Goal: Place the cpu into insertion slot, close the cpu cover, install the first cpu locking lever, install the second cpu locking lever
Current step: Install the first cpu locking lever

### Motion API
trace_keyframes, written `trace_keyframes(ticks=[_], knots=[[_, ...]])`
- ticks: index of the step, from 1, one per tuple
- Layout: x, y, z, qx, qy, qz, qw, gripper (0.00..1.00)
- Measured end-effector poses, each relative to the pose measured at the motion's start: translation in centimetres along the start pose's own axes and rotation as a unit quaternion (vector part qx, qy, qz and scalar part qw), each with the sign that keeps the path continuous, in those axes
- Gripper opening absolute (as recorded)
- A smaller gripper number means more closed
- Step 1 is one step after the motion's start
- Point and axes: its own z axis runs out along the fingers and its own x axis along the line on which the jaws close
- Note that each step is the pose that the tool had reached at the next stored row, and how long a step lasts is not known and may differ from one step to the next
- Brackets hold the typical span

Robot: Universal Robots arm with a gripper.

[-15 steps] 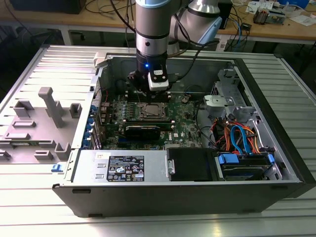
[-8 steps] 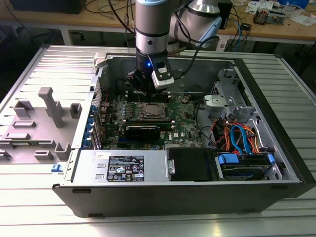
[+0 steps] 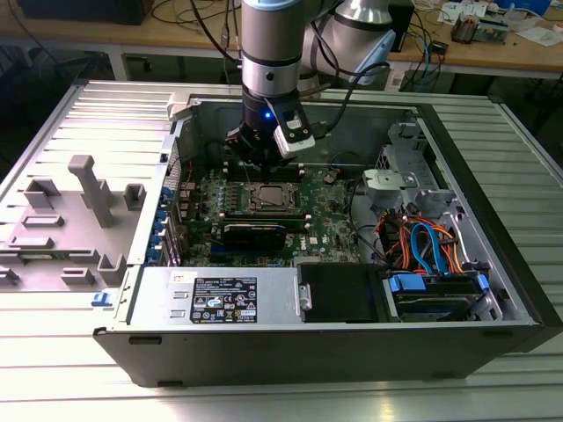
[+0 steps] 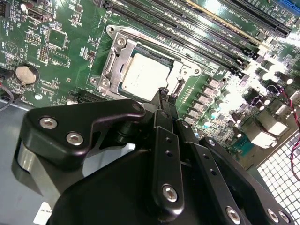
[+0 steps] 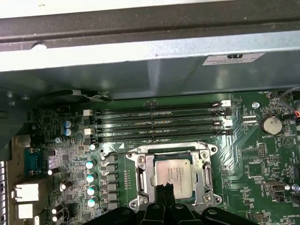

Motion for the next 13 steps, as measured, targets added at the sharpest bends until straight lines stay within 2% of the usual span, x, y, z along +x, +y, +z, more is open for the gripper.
trace_keyframes(ticks=[3, 9, 13], knots=[[0.11, 0.00, 0.02, -0.0004, 0.0000, -0.002, 1.0000, 0.11], [0.29, -0.02, 0.02, -0.0002, 0.0008, -0.035, 0.9994, 0.11], [0.76, -0.05, 0.02, -0.0002, 0.0010, -0.042, 0.9991, 0.11]])
